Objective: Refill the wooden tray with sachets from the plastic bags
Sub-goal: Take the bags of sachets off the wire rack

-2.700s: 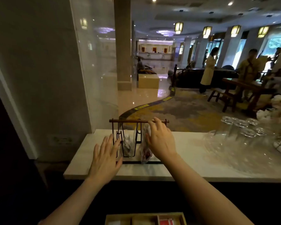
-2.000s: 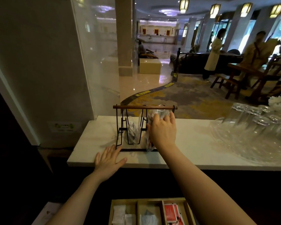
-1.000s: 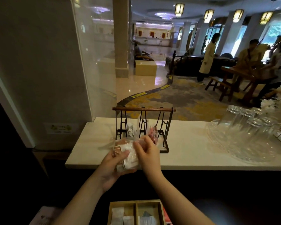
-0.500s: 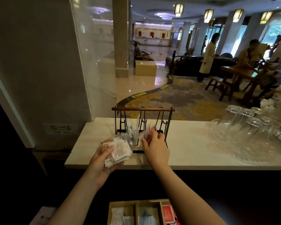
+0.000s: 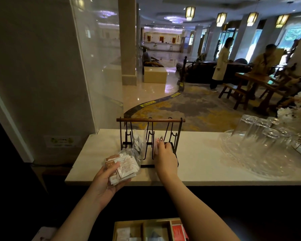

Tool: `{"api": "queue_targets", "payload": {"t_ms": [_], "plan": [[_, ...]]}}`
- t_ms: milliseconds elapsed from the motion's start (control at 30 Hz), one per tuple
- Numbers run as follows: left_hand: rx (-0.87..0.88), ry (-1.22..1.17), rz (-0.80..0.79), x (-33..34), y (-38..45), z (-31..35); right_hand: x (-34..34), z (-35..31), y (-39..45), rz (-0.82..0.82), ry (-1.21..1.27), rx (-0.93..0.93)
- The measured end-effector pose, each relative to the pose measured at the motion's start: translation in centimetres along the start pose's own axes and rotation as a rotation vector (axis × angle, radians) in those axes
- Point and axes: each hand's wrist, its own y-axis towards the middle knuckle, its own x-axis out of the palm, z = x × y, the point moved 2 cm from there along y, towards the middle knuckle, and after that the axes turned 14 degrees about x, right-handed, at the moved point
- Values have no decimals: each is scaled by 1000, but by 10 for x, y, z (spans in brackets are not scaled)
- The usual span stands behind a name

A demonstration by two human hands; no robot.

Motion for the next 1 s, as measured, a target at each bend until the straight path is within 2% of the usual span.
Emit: {"api": "queue_targets", "payload": {"t_ms": [133,300,400,533,633,700,767,867,933,1000], "plan": [[-12,5,15,0,0,-1,-8,10,6,14,109,66],[-47,-10,16,1,-1,0,-37,21,4,164,297,88],[-55,-9,16,7,-3,-2,-56,27,1,212,627,204],[-86,9,13,20,-7,-7,-66,27,-13,126,1191,386],[-148,-6,-46,29,-11,-11,-66,20,-27,83,1360,432],[-145,-39,-132,34,-14,-12,-56,11,-36,-31,1326,419],[-114,-73,-197,39,-21,-11,-42,0,-46,-160,1171,388],[-64,-77,-243,42,-31,-6,-25,-13,-57,-196,910,248],[-56,-70,-219,37,-35,-1,-22,-18,-56,-211,850,181],[-53,-29,-130,32,-37,3,-19,-24,-51,-324,787,123]]}}
